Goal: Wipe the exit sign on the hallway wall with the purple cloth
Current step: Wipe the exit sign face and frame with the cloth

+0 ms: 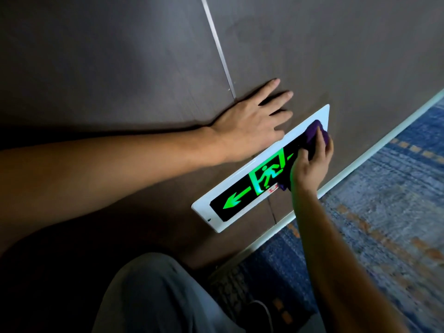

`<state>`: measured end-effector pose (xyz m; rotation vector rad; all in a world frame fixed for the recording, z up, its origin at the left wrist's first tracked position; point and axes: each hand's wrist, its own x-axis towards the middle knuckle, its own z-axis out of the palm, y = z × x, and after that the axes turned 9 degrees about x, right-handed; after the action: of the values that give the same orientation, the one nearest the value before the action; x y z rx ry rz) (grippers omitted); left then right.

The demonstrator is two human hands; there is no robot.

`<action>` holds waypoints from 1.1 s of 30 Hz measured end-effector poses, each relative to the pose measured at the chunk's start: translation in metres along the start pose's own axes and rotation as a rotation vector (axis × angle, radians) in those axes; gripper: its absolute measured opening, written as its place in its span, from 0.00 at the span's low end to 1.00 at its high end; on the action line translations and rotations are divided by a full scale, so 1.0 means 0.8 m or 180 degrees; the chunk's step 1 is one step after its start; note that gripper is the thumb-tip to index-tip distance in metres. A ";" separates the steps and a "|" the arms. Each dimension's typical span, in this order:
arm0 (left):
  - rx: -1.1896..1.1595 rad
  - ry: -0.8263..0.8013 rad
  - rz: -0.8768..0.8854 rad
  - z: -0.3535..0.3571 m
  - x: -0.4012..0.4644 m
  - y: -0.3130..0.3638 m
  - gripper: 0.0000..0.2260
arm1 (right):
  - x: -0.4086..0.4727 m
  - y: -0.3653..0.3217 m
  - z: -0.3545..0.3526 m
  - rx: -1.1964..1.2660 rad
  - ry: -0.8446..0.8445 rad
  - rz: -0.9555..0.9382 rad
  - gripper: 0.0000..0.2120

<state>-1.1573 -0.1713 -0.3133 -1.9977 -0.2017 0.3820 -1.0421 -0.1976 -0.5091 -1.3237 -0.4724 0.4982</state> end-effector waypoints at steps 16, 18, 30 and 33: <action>0.0031 -0.0361 0.0080 -0.014 -0.002 -0.004 0.15 | -0.249 0.028 0.034 0.0010 -0.0846 -0.0855 0.28; 0.0057 -0.0367 0.0091 -0.015 -0.002 -0.004 0.15 | -0.266 0.033 0.027 -0.0251 -0.1095 -0.0973 0.27; -0.0004 -0.0346 0.0096 -0.015 -0.003 -0.004 0.16 | -0.303 0.072 -0.004 -0.1249 -0.1570 -0.0662 0.32; 0.0021 -0.0383 0.0097 -0.014 -0.003 -0.004 0.16 | -0.302 0.093 -0.016 -0.1408 -0.1595 -0.0413 0.33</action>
<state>-1.1557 -0.1805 -0.3052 -1.9747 -0.2452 0.5223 -1.2345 -0.3377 -0.5947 -1.5743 -1.1265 0.6424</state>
